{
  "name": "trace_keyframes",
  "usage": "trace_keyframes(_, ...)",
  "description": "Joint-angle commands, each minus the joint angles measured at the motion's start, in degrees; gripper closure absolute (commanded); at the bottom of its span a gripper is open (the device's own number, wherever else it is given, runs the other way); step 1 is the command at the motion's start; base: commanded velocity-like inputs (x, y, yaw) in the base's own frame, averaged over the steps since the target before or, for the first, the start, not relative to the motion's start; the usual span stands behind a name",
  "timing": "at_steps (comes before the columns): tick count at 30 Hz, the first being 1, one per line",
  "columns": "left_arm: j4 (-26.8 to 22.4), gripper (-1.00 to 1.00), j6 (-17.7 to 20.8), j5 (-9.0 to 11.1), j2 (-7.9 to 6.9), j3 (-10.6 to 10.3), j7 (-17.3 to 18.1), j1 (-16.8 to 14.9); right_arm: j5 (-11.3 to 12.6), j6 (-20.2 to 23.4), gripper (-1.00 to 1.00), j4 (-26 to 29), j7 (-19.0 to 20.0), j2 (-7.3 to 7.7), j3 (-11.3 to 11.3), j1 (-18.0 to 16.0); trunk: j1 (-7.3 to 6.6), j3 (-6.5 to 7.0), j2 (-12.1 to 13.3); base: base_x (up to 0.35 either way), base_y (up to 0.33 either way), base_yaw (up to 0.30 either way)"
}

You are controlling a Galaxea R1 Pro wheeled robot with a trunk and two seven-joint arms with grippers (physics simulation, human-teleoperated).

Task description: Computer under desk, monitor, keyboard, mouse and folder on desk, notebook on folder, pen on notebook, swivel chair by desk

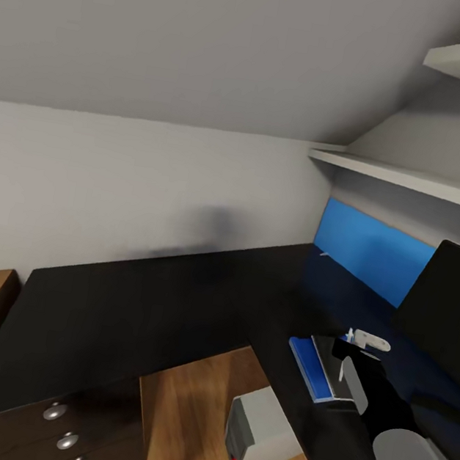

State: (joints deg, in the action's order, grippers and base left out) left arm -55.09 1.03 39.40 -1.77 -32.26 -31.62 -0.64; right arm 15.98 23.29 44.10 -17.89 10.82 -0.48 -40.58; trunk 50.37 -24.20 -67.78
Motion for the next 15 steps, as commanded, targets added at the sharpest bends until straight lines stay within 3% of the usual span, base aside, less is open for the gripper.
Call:
trace_keyframes(1, -0.11, -1.00, 0.11, 0.24, -0.07, -0.26, -0.46, -0.06, 0.58, 0.18, 1.00, 0.11, -0.39, 0.03, 0.06, -0.02, 0.23, -0.25, -0.46, 0.000, 0.000, 0.000)
trace_keyframes(12, -0.11, -1.00, 0.11, 0.24, -0.07, -0.26, -0.53, -0.06, 0.63, 0.24, 1.00, 0.11, -0.41, 0.08, 0.04, -0.02, 2.64, -2.23, -4.87, 0.000, 0.000, 0.000)
trace_keyframes(15, -0.06, -1.00, 0.15, 0.28, -0.07, -0.26, -0.50, -0.06, 0.59, 0.30, 1.00, 0.11, -0.40, 0.08, 0.04, -0.02, 2.64, -2.23, -4.87, 0.000, 0.000, 0.000)
